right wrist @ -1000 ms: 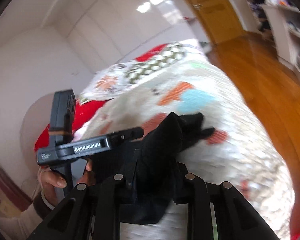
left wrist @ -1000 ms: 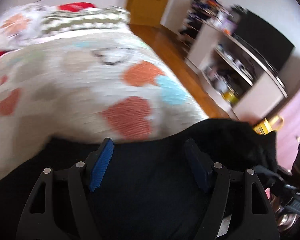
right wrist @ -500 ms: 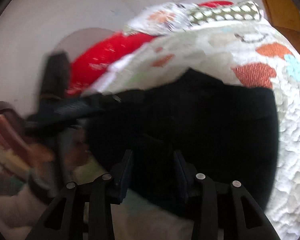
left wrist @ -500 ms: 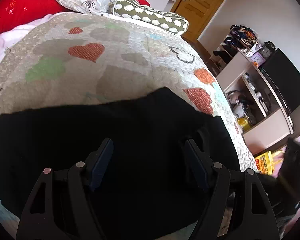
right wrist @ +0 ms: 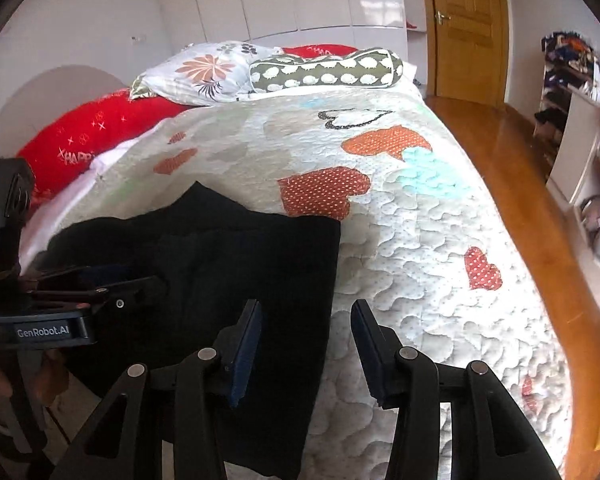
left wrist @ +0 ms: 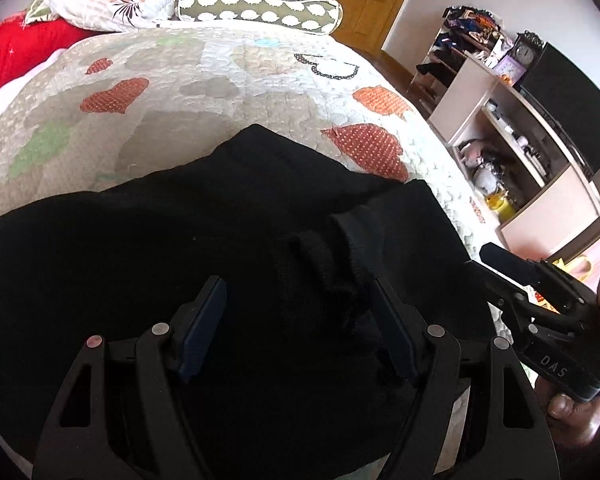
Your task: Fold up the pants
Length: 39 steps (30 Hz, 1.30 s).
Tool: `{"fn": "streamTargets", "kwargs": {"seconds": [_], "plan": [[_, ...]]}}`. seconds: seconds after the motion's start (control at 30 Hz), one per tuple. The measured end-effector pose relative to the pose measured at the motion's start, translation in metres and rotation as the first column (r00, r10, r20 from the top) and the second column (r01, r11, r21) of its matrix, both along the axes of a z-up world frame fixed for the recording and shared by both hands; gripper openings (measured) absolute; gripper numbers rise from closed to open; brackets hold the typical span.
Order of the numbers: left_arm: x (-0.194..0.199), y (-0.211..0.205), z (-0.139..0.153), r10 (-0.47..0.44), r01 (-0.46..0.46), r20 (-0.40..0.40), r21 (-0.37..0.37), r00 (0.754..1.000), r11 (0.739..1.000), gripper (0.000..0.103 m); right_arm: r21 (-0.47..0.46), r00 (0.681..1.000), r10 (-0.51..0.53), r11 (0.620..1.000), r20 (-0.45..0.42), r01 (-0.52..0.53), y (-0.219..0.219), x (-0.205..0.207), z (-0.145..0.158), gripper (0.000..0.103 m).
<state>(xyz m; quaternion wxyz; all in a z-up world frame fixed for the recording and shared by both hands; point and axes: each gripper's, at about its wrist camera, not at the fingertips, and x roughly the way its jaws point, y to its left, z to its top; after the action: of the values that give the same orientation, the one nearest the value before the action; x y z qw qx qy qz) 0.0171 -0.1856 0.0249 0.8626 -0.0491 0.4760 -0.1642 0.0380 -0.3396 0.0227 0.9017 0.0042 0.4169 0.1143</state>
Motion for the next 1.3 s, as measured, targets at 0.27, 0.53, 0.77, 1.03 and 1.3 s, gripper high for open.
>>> {"fn": "streamTargets", "kwargs": {"seconds": [0.27,0.53,0.77,1.03,1.3], "plan": [[0.001,-0.004,-0.004,-0.004,0.004,0.007,0.026,1.0,1.0,0.074,-0.05,1.0,-0.002,0.999,0.009,0.002,0.002,-0.003,0.0,0.045],[0.001,-0.005,-0.005,-0.006,0.006,0.012,0.031,1.0,1.0,0.074,-0.053,1.0,0.013,0.998,-0.015,-0.014,0.003,-0.002,-0.006,0.045],[0.0,-0.008,-0.005,0.01,-0.011,0.021,0.04,1.0,0.999,0.074,-0.056,1.0,0.011,0.998,-0.027,-0.013,0.004,-0.002,-0.009,0.045],[0.0,-0.009,-0.005,0.025,-0.026,0.028,0.031,0.999,0.999,0.074,-0.074,0.999,0.013,0.997,-0.034,-0.016,0.007,-0.004,-0.009,0.045],[-0.009,-0.024,0.001,-0.014,0.012,0.064,0.038,0.998,0.999,0.02,-0.023,0.998,-0.044,0.999,-0.041,0.043,-0.018,-0.006,-0.006,0.045]]}}
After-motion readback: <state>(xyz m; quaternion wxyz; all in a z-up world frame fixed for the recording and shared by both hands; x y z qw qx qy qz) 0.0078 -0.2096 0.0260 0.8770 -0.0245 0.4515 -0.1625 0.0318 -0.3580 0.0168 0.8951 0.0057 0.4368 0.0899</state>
